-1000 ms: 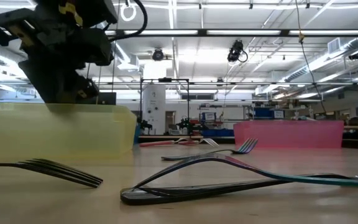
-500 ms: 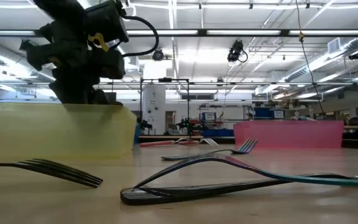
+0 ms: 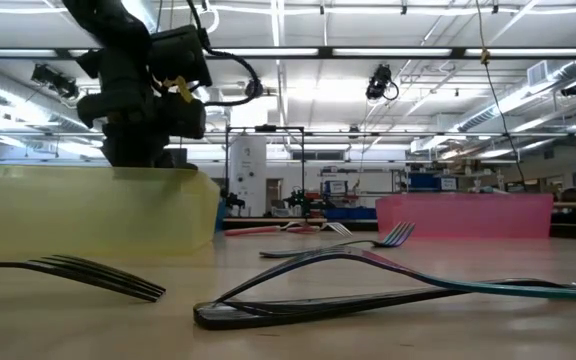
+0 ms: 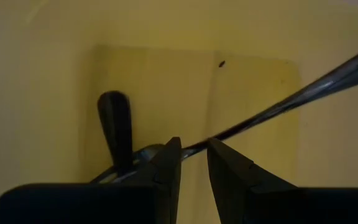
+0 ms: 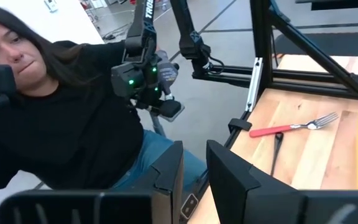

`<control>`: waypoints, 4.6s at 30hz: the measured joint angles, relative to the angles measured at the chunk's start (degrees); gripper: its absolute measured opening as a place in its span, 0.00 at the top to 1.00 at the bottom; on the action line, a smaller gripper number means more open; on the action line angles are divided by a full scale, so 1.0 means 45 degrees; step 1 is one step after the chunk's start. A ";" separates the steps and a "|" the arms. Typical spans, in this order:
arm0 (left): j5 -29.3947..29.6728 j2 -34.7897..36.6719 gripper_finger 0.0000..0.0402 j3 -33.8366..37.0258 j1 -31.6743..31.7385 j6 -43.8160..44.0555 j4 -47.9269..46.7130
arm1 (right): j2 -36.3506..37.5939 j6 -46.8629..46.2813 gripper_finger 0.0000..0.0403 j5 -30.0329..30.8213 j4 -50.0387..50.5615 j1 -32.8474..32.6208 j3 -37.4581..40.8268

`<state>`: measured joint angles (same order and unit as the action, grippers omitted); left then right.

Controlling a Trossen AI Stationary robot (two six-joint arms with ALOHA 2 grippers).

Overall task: Sort silverware by color (type)
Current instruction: Put the top black fork into the yellow bin, then put the top middle pink fork into the blue bin

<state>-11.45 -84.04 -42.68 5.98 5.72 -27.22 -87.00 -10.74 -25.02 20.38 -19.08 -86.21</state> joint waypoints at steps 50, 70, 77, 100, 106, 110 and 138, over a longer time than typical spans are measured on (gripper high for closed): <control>0.1950 0.0157 0.81 -0.7319 0.0917 -0.4756 -0.3811 | 0.0612 0.3821 0.80 0.4524 0.6434 0.3831 0.0486; 0.1970 0.2319 0.81 -0.5415 0.4654 -0.4392 -0.4138 | 0.0617 0.7608 0.80 0.5673 -0.1151 0.7227 0.3746; 0.1945 0.2319 0.81 -0.4969 0.5078 -0.4288 -0.2904 | 0.0426 0.7785 0.79 0.5021 -0.2907 0.8147 0.4236; 0.1912 0.2319 0.81 -0.4969 0.4624 -0.4080 -0.2029 | -0.5000 1.2018 0.78 0.2872 -0.1244 1.0485 0.0458; 0.1907 0.2319 0.81 -0.4969 0.4619 -0.4080 -0.2641 | -0.6635 1.3141 0.79 0.2556 0.0890 1.0532 -0.1499; 0.1912 0.2314 0.81 -0.4969 0.4624 -0.4087 -0.2718 | -0.7459 1.3797 0.79 0.3078 0.2118 1.0606 -0.2257; 0.1965 0.2314 0.81 -0.4969 0.5225 -0.4556 -0.2370 | -0.8360 1.7529 0.79 0.2555 0.2731 1.0429 -0.2742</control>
<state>-2.61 -73.63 -65.04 29.49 -14.79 -37.89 -124.62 68.14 -13.52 32.67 27.85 -98.55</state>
